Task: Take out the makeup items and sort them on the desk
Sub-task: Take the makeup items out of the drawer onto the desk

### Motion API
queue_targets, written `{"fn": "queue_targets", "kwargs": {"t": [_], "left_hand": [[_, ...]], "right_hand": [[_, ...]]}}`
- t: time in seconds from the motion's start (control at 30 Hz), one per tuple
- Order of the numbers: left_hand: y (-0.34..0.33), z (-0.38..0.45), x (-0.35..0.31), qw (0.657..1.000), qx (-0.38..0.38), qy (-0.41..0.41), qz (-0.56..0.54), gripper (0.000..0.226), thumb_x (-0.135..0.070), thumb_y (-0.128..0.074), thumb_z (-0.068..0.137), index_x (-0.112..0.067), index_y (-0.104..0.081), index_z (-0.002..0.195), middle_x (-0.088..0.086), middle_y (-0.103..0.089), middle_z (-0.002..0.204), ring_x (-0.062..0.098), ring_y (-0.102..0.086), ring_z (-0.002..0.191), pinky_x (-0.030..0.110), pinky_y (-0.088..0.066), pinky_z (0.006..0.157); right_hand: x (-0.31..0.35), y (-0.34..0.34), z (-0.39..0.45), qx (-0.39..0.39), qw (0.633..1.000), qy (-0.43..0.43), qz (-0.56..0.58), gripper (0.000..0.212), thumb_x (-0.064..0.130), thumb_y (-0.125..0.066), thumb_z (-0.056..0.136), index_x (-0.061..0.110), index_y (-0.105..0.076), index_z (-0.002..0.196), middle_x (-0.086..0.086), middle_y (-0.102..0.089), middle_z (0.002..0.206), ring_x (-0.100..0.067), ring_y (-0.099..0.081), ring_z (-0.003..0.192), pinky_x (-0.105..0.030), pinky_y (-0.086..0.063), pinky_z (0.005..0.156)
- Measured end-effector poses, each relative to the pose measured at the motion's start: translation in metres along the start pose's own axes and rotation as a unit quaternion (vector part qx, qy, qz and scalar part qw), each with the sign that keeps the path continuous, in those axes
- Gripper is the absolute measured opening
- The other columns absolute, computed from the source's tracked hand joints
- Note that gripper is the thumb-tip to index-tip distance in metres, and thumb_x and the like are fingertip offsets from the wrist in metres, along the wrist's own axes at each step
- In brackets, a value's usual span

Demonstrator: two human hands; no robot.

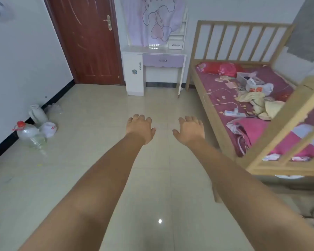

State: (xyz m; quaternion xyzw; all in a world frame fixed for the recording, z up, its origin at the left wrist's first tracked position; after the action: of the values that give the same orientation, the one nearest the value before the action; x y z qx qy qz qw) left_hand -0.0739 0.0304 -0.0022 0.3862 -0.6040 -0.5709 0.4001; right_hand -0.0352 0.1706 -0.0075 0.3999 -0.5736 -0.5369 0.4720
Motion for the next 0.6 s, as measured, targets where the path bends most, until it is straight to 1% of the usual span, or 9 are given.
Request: {"fn": "queue_targets", "kwargs": {"t": [0.1,0.2,0.33,0.47,0.6], "left_hand": [[0.009,0.056,0.016,1.0,-0.004,-0.003,0.0,0.05,-0.04,-0.026,0.098,-0.011,-0.03,0.139,0.011,-0.031,0.146,0.027,-0.021,0.138,0.039,-0.02,0.113],[0.014,0.139,0.03,1.0,0.001,-0.016,0.002,0.051,-0.04,-0.026,0.098,-0.011,-0.03,0.139,0.012,-0.031,0.145,0.027,-0.022,0.137,0.038,-0.019,0.113],[0.017,0.264,0.039,0.999,-0.014,-0.03,0.019,0.051,-0.041,-0.026,0.098,-0.01,-0.031,0.138,0.012,-0.032,0.145,0.026,-0.022,0.137,0.037,-0.019,0.113],[0.031,0.396,0.043,0.999,-0.016,-0.036,0.03,0.052,-0.041,-0.026,0.098,-0.01,-0.03,0.14,0.012,-0.029,0.147,0.026,-0.02,0.139,0.037,-0.018,0.113],[0.051,0.521,0.064,0.999,-0.024,-0.028,0.035,0.051,-0.04,-0.027,0.098,-0.01,-0.031,0.138,0.012,-0.033,0.144,0.026,-0.024,0.136,0.036,-0.021,0.11]], "right_hand": [[0.009,0.007,0.057,-0.008,1.0,0.003,-0.002,0.052,0.039,-0.042,0.092,0.011,-0.036,0.135,-0.011,-0.038,0.141,-0.029,-0.023,0.138,-0.043,-0.02,0.113],[0.016,0.011,0.14,-0.008,1.0,0.007,0.009,0.054,0.04,-0.043,0.091,0.012,-0.036,0.136,-0.011,-0.037,0.142,-0.029,-0.022,0.138,-0.043,-0.019,0.114],[0.003,0.015,0.264,-0.025,1.0,0.001,0.012,0.055,0.039,-0.045,0.089,0.013,-0.036,0.136,-0.009,-0.036,0.143,-0.028,-0.021,0.139,-0.042,-0.02,0.113],[-0.012,0.027,0.4,-0.043,0.998,0.0,0.036,0.049,0.037,-0.048,0.088,0.01,-0.044,0.129,-0.011,-0.045,0.134,-0.028,-0.033,0.131,-0.039,-0.027,0.109],[-0.009,0.042,0.527,-0.052,0.998,0.005,0.044,0.047,0.037,-0.049,0.088,0.006,-0.047,0.123,-0.013,-0.048,0.128,-0.029,-0.036,0.127,-0.036,-0.031,0.103]]}}
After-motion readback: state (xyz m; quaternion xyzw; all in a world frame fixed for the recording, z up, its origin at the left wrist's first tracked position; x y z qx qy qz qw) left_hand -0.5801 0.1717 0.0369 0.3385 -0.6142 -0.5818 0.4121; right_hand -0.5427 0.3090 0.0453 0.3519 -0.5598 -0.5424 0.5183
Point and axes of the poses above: each hand's wrist, its own z-axis towards the middle knuckle, its own y-axis out of the back of the hand, x = y × z, the point moved 8 cm from there along z, towards the middle knuckle
